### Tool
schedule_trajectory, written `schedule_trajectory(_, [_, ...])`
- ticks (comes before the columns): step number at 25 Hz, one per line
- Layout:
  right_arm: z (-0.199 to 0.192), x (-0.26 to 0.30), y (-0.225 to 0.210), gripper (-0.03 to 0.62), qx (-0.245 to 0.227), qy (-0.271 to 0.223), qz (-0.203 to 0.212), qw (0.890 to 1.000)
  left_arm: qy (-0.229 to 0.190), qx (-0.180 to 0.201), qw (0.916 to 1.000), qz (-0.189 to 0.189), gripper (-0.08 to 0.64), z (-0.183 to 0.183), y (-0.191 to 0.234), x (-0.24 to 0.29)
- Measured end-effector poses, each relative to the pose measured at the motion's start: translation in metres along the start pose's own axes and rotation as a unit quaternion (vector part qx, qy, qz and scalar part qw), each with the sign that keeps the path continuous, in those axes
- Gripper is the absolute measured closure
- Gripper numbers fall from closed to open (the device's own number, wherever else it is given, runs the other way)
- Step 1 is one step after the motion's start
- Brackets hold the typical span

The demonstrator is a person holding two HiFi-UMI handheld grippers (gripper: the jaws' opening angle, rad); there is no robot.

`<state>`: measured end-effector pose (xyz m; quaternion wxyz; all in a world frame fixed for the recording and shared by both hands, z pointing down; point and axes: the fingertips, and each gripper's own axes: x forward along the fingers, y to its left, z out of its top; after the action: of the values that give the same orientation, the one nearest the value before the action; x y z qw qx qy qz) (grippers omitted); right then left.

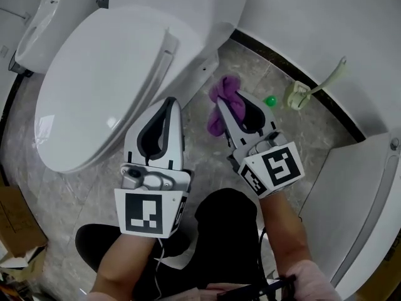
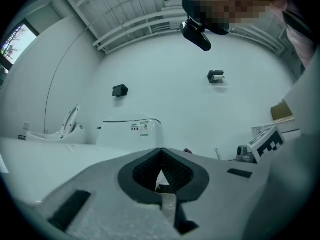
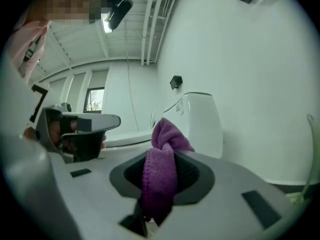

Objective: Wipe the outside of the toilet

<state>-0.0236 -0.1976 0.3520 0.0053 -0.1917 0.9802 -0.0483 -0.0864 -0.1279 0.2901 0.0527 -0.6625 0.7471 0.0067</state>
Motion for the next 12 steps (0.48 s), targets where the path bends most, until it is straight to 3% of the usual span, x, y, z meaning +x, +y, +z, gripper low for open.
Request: schedule_trajectory(12, [0.013, -0.005, 0.010, 0.505, -0.040, -0.011, -0.034, 0.999, -0.006, -0.006, 1.0000, 0.004, 0.552, 0.012, 0.011, 0.004])
